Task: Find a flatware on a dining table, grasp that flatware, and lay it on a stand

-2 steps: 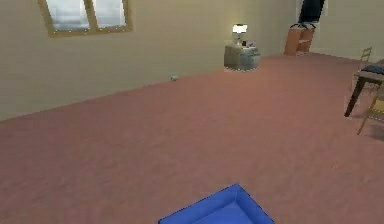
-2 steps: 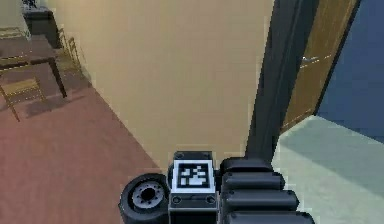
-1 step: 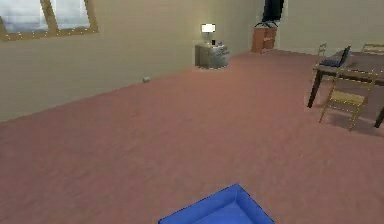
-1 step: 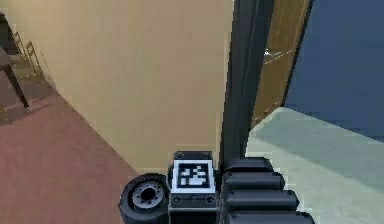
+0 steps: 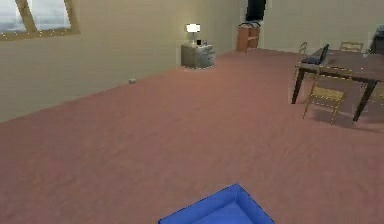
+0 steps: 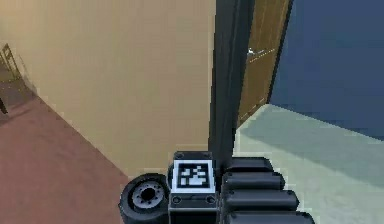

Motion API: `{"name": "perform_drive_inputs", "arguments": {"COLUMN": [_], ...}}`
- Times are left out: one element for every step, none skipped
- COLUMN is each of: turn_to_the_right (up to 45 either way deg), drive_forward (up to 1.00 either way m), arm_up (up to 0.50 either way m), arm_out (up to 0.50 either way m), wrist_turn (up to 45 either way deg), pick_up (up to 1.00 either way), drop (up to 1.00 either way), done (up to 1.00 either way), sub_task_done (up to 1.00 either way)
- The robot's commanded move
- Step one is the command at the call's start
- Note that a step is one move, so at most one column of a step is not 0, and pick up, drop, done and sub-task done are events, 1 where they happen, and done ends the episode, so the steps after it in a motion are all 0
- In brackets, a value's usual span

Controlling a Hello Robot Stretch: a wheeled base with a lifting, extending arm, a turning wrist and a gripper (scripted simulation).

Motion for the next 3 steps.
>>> {"name": "perform_drive_inputs", "arguments": {"turn_to_the_right": [0.0,0.0,0.0], "drive_forward": [1.0,1.0,1.0], "arm_up": [0.0,0.0,0.0], "arm_out": [0.0,0.0,0.0], "wrist_turn": [0.0,0.0,0.0], "pick_up": [0.0,0.0,0.0], "drop": [0.0,0.0,0.0], "done": [0.0,0.0,0.0], "sub_task_done": [0.0,0.0,0.0]}}
